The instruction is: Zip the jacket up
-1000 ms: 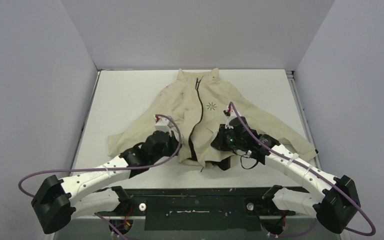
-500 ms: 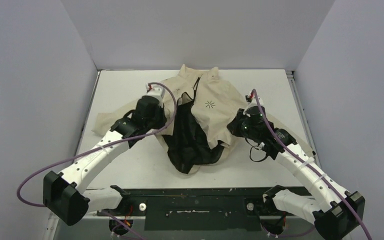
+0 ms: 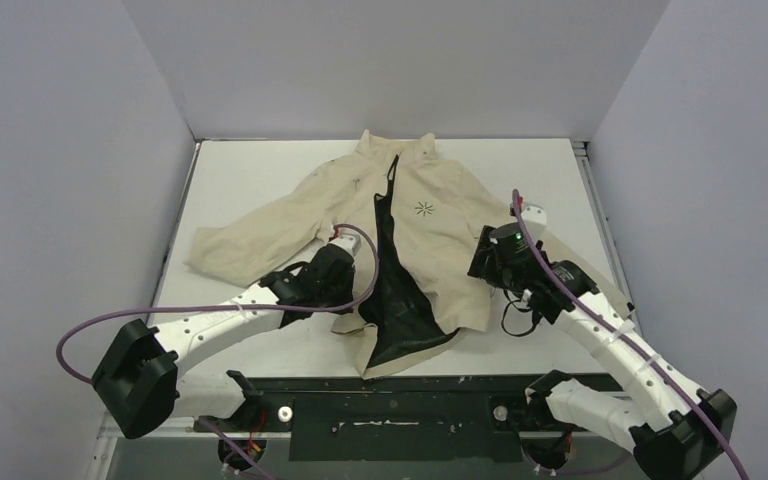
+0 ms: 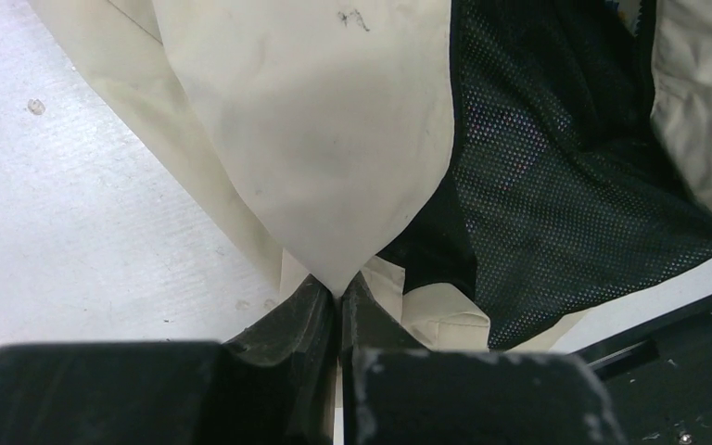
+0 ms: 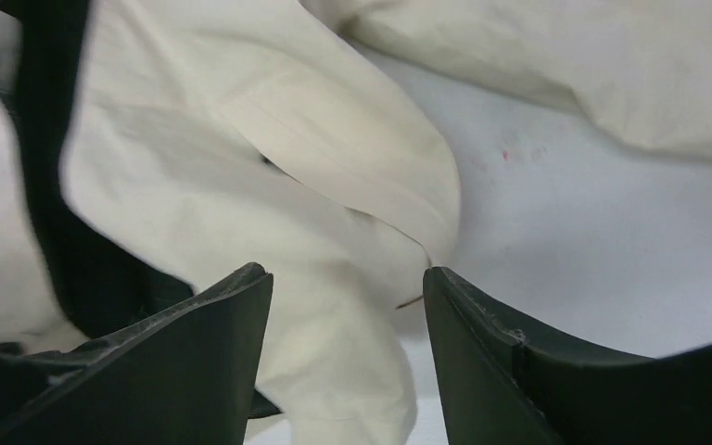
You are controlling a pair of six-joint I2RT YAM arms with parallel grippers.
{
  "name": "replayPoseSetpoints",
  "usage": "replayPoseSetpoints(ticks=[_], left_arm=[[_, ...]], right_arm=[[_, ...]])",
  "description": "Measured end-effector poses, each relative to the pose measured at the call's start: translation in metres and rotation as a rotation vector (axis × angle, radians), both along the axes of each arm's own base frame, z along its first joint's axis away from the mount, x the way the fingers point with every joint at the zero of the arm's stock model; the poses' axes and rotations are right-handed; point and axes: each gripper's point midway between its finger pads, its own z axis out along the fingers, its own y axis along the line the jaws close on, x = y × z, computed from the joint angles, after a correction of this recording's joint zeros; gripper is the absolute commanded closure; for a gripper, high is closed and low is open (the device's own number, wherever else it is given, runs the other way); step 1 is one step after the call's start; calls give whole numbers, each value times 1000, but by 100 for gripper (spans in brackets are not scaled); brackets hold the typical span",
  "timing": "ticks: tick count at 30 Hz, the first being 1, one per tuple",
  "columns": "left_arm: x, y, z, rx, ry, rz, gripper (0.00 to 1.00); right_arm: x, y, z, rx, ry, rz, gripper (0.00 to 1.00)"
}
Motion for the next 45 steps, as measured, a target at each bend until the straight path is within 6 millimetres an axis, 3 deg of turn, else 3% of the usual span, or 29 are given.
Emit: replayPoseSetpoints(ticks=[5,8,11,13,15,19,25,27,31,33,35,39,45], left_arm=[[3,-2,5,-23,-17,13,100],[3,-1,7,-27,-24,20,100],[5,0,8,-26,-33,30,100],[5,1,10,-29,-38,38,100],[6,1,12,-38,-43,47,100],[5,2,11,-43,-42,54,100],[2,5,7,-40,-38,59,100],[1,7,6,-38,-39,62,100],[-1,9,5,-45,-38,74,100],[-2,10,7,-52,-41,77,100],[-2,11,9,-60,-46,79,100],[-1,11,18,-86,-67,83,100],[9,21,34,-136,-90,125,100]], right_arm=[[8,28,77,124,-171,131,40],[1,64,97,214,-182,282,36],[-22,104,86,242,-115,426,33],[-40,128,63,220,-33,508,32],[-52,139,35,167,47,539,31],[-51,122,-14,-23,136,432,25],[-30,93,-37,-197,102,285,22],[-24,93,-45,-232,102,273,30],[-19,93,-72,-298,129,268,63],[-19,87,-81,-320,143,261,86],[-19,86,-80,-323,134,260,97],[-13,94,-54,-239,55,290,100],[0,128,23,128,-112,425,100]])
